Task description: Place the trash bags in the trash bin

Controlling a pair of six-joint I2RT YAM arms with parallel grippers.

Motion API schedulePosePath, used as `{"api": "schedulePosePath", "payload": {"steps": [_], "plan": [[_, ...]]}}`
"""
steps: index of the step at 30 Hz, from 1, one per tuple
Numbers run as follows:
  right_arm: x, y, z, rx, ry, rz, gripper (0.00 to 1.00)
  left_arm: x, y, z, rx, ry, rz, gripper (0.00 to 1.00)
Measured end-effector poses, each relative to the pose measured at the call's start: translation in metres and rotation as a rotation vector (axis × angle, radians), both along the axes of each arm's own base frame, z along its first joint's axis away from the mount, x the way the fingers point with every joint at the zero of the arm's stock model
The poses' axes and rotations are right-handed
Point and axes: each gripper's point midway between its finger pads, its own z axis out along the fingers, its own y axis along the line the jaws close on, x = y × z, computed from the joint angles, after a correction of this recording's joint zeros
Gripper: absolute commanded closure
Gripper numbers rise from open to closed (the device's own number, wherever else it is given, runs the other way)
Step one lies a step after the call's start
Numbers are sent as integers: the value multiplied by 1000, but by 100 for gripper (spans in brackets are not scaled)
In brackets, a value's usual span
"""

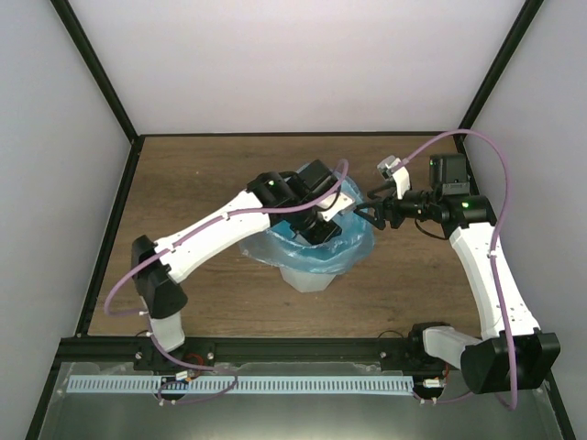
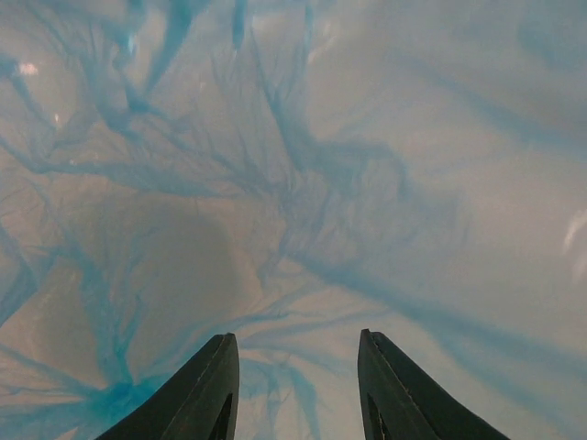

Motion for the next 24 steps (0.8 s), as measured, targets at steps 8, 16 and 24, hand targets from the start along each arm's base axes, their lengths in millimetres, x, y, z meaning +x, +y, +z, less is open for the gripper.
{"api": "schedulePosePath", "payload": {"steps": [8, 16, 24], "plan": [[-2, 0, 0, -1, 2, -1, 26, 17, -25, 1, -22, -3, 15, 65], [-8, -1, 1, -3, 23, -1, 24, 12, -24, 31, -99, -30, 10, 43], [-9, -2, 31, 16, -23, -2, 23, 12, -12, 145, -392, -242, 48, 34]]}}
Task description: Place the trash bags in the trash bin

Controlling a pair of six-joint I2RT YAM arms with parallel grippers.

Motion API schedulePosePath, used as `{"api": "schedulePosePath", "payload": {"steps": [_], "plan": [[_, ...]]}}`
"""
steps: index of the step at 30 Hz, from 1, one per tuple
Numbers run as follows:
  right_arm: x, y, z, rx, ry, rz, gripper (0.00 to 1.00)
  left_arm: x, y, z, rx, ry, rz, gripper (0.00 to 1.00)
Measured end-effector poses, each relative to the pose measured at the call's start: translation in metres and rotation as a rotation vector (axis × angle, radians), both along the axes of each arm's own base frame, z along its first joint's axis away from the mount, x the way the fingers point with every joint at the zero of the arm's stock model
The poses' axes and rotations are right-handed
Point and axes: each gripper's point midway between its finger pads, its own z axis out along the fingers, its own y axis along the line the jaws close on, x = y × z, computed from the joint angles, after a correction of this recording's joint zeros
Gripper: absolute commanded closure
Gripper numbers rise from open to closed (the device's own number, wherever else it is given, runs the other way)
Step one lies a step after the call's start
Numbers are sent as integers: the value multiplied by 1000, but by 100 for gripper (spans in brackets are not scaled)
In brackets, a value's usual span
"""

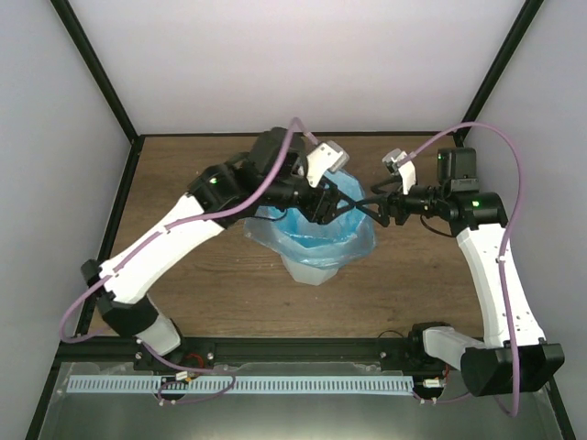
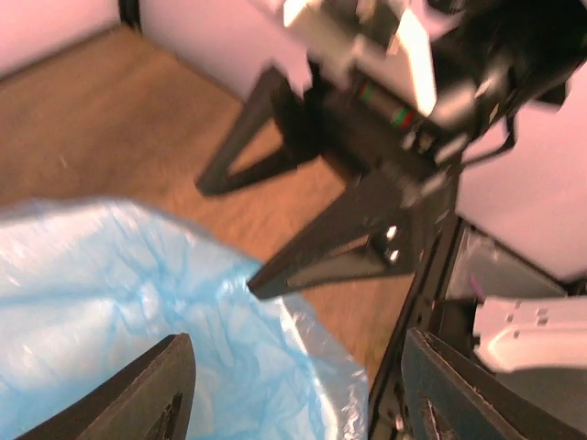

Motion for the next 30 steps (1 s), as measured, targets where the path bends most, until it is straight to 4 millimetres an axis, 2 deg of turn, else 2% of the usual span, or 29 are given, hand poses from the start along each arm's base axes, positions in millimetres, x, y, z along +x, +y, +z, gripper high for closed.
{"api": "schedulePosePath", "payload": {"steps": [4, 6, 8, 9, 10, 12, 14, 15, 17, 19, 22, 25, 30], "plan": [[-1, -3, 5, 1, -7, -11, 23, 10, 16, 51, -130, -110, 73, 31], [-1, -6, 6, 1, -6, -23, 23, 25, 39, 72, -187, -148, 161, 31], [1, -11, 6, -5, -8, -46, 23, 48, 77, 81, -227, -159, 282, 31], [2, -14, 6, -9, -8, -59, 23, 62, 100, 79, -243, -155, 351, 30], [5, -19, 4, -13, -7, -80, 23, 80, 134, 72, -253, -143, 454, 31], [11, -30, -2, -18, 5, -126, 23, 106, 196, 48, -253, -103, 644, 30], [17, -45, -14, -20, 38, -179, 23, 117, 236, 14, -246, -30, 761, 31], [20, -53, -20, -21, 54, -203, 24, 118, 247, -6, -238, 21, 789, 31], [23, -65, -30, -28, 75, -240, 24, 115, 256, -41, -221, 112, 807, 31], [22, -73, -40, -47, 74, -249, 24, 107, 255, -75, -201, 205, 788, 31], [11, -74, -54, -90, 48, -216, 27, 92, 244, -108, -194, 315, 718, 31], [-7, -70, -66, -134, 15, -157, 27, 76, 237, -121, -205, 366, 667, 30], [-32, -61, -74, -173, -28, -22, 26, 59, 234, -118, -250, 342, 620, 26]]}}
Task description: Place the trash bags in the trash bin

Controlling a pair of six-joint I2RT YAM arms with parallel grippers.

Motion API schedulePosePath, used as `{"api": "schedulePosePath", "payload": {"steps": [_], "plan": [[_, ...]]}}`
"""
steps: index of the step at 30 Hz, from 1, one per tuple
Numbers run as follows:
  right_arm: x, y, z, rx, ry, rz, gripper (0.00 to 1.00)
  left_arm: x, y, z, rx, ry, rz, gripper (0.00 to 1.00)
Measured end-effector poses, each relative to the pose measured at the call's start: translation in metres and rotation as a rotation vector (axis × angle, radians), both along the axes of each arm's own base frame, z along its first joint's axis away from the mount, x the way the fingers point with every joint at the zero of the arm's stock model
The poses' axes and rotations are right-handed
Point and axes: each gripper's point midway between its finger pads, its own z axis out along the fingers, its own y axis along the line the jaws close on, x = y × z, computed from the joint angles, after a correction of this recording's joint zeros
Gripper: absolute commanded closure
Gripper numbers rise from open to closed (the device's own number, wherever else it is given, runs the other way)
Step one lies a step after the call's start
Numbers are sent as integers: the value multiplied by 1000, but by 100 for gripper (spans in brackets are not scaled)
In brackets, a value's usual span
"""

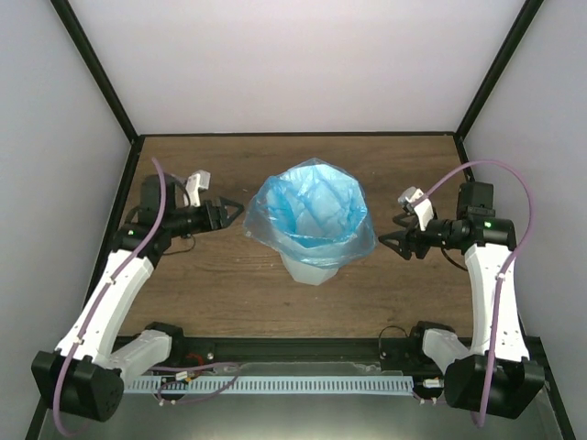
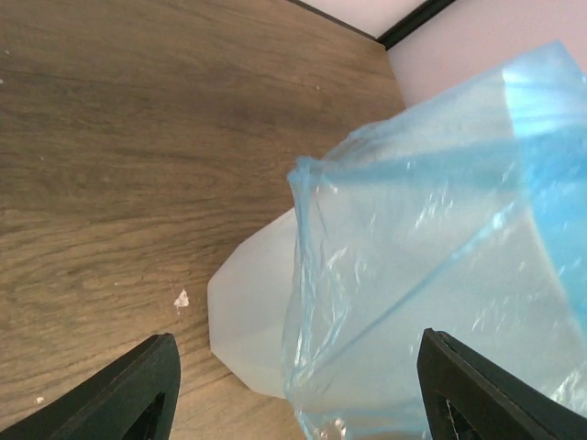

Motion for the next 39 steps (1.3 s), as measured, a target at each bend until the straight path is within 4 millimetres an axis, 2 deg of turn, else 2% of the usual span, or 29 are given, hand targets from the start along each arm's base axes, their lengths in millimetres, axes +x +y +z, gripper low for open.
{"api": "schedulePosePath", "payload": {"steps": [5, 9, 12, 16, 18, 21, 25, 28, 35, 39], "plan": [[-11, 7, 0, -8, -35, 84, 26, -22, -5, -19, -50, -43, -59, 32], [-16, 13, -1, -13, -49, 134, 26, -42, -14, -30, -45, -118, -146, 32], [-20, 23, -4, -10, -41, 179, 28, -53, -25, -18, -11, -263, -220, 30], [-22, 37, -12, -11, -21, 218, 33, -61, -36, 7, -2, -465, -269, 34], [-18, 42, -14, -3, -6, 221, 37, -58, -42, 18, -8, -532, -290, 40], [-9, 46, -16, 13, 12, 211, 40, -50, -61, 17, 7, -548, -352, 44], [10, 48, -19, 37, 28, 173, 43, -49, -86, -8, 49, -515, -440, 53], [25, 48, -25, 49, 48, 152, 46, -41, -93, -13, 63, -532, -448, 58], [71, 50, -33, 66, 80, 129, 50, -1, -111, -17, 74, -570, -417, 76], [77, 49, -32, 57, 53, 125, 55, 7, -116, -18, 75, -589, -408, 80]]}}
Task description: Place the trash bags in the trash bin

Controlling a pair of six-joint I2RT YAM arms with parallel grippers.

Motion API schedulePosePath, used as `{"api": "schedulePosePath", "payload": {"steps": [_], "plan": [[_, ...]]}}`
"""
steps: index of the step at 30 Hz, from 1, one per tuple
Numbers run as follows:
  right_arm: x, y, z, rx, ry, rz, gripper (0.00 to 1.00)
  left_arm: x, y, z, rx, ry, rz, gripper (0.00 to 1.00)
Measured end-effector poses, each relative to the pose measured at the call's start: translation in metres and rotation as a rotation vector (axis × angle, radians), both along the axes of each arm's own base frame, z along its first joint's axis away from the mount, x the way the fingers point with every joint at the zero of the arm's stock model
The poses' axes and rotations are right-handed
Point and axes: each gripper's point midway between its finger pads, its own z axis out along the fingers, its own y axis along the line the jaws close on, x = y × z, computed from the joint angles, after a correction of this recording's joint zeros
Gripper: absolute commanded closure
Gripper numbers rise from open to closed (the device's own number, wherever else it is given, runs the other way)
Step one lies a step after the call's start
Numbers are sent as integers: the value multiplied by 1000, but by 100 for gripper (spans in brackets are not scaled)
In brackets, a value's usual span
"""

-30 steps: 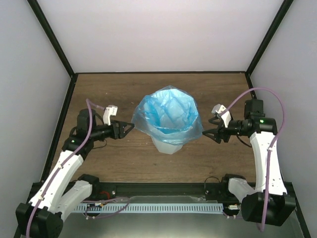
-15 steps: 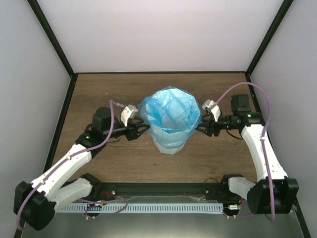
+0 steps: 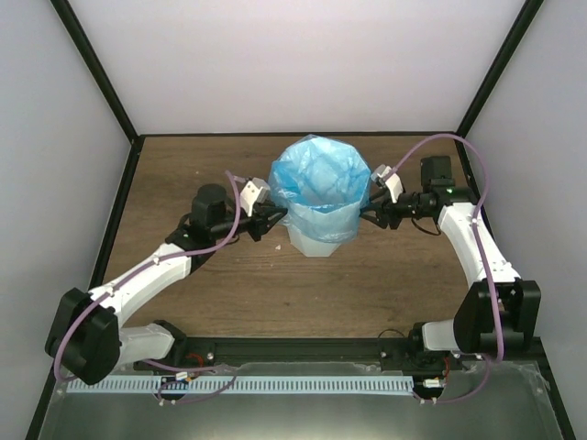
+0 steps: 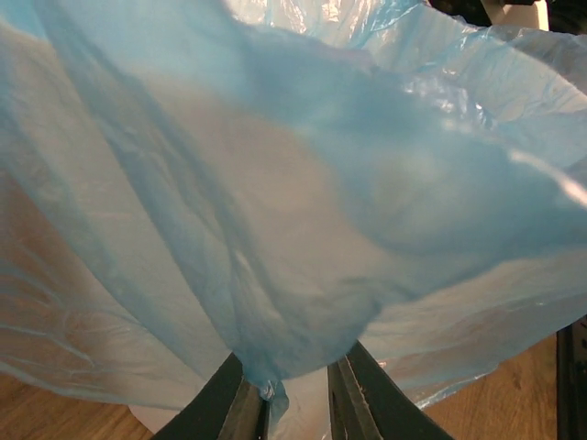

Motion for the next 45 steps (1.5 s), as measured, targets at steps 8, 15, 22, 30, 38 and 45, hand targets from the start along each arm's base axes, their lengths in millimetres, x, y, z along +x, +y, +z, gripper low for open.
{"api": "schedulePosePath", "payload": {"steps": [8, 15, 22, 30, 38, 45], "plan": [[-1, 0, -13, -4, -4, -3, 61, 4, -1, -4, 5, -18, 24, 81], [-4, 0, -29, 5, 33, -2, 72, 14, -3, -34, 51, 45, 54, 82], [-6, 3, -40, 32, 55, 6, 94, 17, -2, -49, 72, 98, 73, 82], [-12, 4, -54, 37, 90, 4, 97, 19, 0, -58, 85, 129, 94, 83], [-5, 0, -72, 9, 126, -23, 99, 19, 1, -85, 115, 239, 116, 82], [-11, -5, -89, -30, 162, -44, 95, 15, 4, -82, 113, 259, 126, 79]]}}
